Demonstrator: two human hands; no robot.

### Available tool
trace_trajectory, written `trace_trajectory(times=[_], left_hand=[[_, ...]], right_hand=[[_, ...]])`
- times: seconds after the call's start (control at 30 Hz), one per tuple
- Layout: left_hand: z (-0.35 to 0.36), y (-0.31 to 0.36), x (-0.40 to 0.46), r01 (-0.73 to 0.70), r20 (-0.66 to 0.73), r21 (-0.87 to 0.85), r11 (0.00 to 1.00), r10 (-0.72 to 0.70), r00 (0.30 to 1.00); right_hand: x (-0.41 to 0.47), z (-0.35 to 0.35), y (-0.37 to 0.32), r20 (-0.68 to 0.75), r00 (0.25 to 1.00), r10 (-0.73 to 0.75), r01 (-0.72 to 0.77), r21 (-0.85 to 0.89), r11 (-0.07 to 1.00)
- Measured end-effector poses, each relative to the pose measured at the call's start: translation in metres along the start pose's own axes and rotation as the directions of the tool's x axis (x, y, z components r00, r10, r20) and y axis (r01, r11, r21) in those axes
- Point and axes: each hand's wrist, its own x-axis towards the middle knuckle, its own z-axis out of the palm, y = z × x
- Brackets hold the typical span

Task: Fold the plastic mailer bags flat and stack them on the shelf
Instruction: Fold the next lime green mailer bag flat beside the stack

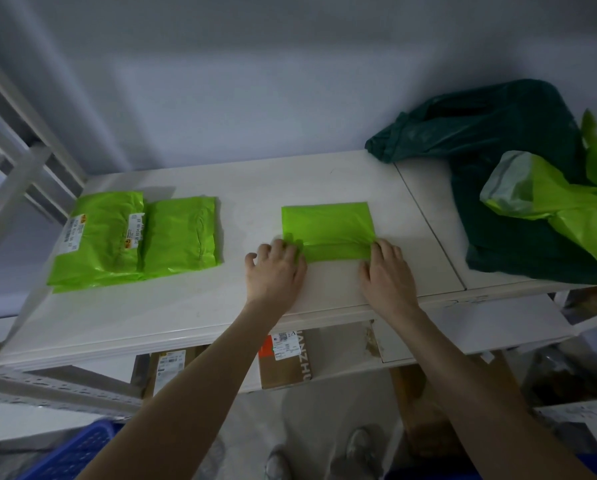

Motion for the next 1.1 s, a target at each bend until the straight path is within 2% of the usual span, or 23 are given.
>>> trace_trajectory(times=[0.1,0.2,0.33,0.47,0.7,0.8,0.83,0.87,0.97,1.1], left_hand=[[0.002,-0.001,0.003,0.094,0.028,-0.097,0.991,-0.091,0.995],[0.004,0.001,0.005,0.128,0.025,-0.251,0.959,-0.126,0.992],[-0.003,0.004,0.013,0.183,-0.001,-0.533,0.826,-0.216,0.976],[-0.011,0.004,0.024,0.223,0.032,-0.788,0.574,-0.324,0.946],[-0.03,-0.005,0.045,0.155,0.026,-0.961,0.227,-0.487,0.873],[-0.051,-0.011,0.054,0.111,0.142,-0.99,-0.091,-0.492,0.859],[-0.059,-0.014,0.056,0.107,0.181,-0.978,-0.18,-0.472,0.863],[-0.065,-0.019,0.059,0.105,0.201,-0.968,-0.228,-0.451,0.87],[-0.077,-0.038,0.067,0.086,0.17,-0.973,-0.214,-0.416,0.893],[-0.084,-0.057,0.071,0.087,0.141,-0.986,-0.144,-0.423,0.895]], right_hand=[[0.006,-0.004,-0.006,-0.011,0.993,0.118,-0.117,0.102,0.988],[0.017,-0.01,-0.012,0.039,0.981,0.192,-0.195,0.154,0.969],[0.024,-0.012,-0.022,0.056,0.965,0.255,-0.256,0.401,0.88],[0.027,-0.011,-0.027,0.074,0.943,0.325,-0.299,0.621,0.725],[0.045,-0.018,-0.036,0.166,0.934,0.317,-0.311,0.815,0.488],[0.055,-0.024,-0.043,0.147,0.935,0.323,-0.294,0.832,0.471],[0.058,-0.029,-0.045,0.112,0.936,0.333,-0.27,0.834,0.48],[0.061,-0.033,-0.046,0.066,0.938,0.34,-0.235,0.841,0.487],[0.07,-0.048,-0.051,-0.033,0.963,0.269,-0.107,0.866,0.488],[0.078,-0.05,-0.078,0.13,0.991,-0.014,-0.105,0.853,0.512]])
